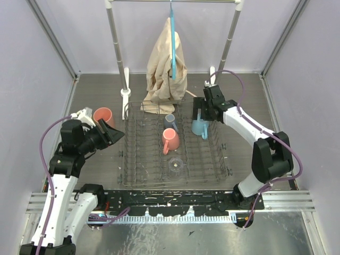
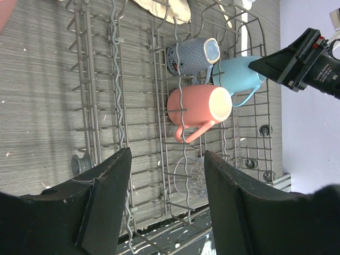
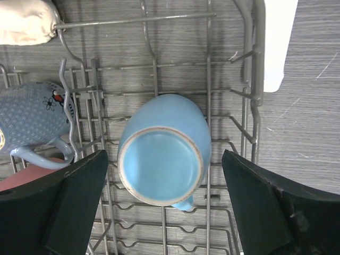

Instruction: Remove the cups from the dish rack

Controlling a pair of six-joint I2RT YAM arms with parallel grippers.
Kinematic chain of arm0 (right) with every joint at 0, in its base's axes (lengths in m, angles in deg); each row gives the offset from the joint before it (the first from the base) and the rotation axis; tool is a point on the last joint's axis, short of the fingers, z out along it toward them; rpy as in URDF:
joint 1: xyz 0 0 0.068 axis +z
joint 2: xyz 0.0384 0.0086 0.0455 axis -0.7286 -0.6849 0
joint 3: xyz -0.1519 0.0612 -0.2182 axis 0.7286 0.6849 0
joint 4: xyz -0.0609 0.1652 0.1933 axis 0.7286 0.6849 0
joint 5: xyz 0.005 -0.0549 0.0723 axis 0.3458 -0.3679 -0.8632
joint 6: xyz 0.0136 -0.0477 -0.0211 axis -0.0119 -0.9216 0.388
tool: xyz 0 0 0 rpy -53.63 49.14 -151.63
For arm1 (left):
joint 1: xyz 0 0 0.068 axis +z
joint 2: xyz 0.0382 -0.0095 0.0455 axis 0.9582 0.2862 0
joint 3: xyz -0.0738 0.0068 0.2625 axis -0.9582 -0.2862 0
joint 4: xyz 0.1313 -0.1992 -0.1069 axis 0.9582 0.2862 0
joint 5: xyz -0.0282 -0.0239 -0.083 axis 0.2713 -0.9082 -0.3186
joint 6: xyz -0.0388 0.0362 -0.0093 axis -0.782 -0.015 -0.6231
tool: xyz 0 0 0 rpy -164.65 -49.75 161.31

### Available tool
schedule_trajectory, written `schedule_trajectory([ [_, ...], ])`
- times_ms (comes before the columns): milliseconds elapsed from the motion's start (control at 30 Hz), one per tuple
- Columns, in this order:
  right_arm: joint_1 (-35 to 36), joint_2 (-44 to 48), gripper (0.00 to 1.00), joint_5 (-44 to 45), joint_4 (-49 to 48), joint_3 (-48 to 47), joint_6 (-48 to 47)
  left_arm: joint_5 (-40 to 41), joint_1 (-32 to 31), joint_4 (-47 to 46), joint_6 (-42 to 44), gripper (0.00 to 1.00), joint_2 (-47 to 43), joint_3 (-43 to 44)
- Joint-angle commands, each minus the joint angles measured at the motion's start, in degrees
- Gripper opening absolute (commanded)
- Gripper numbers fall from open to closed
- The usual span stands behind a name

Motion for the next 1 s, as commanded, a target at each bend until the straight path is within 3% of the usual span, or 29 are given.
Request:
schedule_trajectory([
  [0,0.18,0.26,0.94,-2.58,-2.77,0.45,-0.78,-1.31,-0.13,-2.03,0.54,0.64,-0.12,-0.98],
  [533,0.28,-4.84,0.89,-2.98,-2.47,-0.82,-1.22,-1.81,-0.13,-2.35,-0.02,0.64,-0.16,-1.58],
  [767,0.25,-4.26,0.5,-3.21,-2.56,-0.48,-1.17,-1.97,-0.13,-2.37,-0.15,0.64,0.11,-1.44],
  [900,0.3,-4.39,0.15,-3.6,-2.42,-0.39,-1.23,-1.88,-0.13,-2.06,-0.16,0.64,-0.18,-1.3],
  [967,0.31,-4.16,0.02,-3.71,-2.1,-0.41,-1.19,-1.8,-0.15,-1.67,-0.03,0.64,-0.23,-1.19],
])
